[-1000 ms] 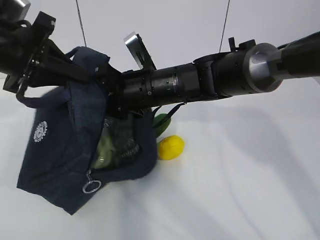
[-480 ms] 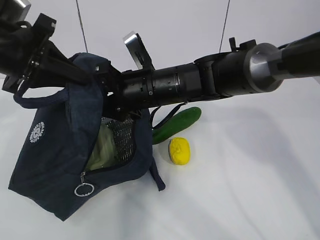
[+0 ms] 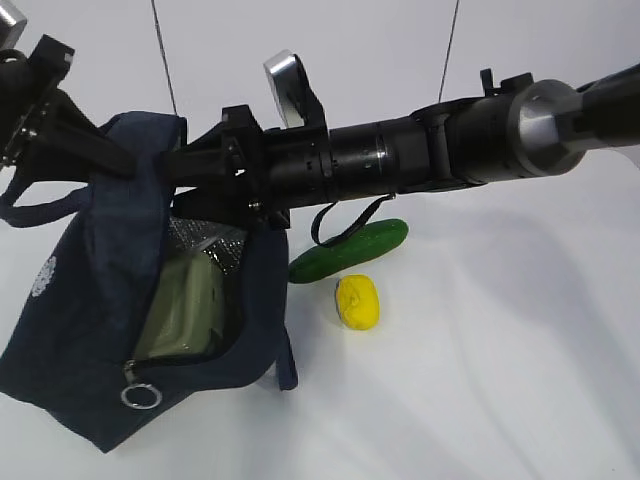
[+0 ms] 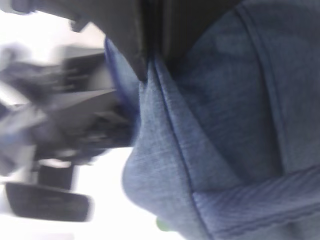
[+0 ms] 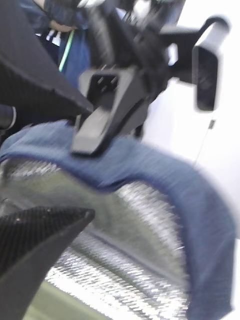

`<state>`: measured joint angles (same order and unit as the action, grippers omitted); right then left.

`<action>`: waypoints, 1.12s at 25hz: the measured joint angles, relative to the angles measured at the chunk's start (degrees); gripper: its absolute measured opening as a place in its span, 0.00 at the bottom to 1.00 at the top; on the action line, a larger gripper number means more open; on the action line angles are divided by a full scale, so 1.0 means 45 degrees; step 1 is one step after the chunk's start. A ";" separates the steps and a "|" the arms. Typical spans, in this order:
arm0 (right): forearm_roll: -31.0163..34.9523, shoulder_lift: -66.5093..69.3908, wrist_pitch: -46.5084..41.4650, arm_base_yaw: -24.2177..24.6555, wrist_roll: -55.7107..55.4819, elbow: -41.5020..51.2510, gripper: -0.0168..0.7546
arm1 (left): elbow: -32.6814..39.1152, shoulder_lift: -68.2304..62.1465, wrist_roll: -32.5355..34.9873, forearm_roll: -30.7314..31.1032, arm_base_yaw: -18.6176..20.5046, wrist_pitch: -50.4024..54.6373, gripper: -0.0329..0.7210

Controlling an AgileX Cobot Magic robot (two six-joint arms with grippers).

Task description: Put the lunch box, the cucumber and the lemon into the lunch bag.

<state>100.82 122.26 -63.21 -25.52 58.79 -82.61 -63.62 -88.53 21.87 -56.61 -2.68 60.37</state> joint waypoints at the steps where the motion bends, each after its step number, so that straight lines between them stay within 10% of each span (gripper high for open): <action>1: 0.0049 0.0000 -0.0222 0.0092 0.0000 -0.0020 0.56 | 0.0000 0.0000 -0.0022 0.0134 0.0162 0.0099 0.04; 18: -0.0176 -0.0051 -0.0859 0.0780 -0.0022 -0.1816 0.56 | 0.0000 0.0000 -0.0385 0.1339 0.0883 0.0579 0.04; 28: -0.2725 -0.0131 -0.0879 0.1203 -0.0131 -0.1867 0.56 | 0.0000 0.0000 -0.1099 0.3063 0.1756 0.1099 0.04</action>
<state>88.56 121.67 -67.16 -20.11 58.20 -91.02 -63.62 -88.53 16.93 -42.82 5.22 65.32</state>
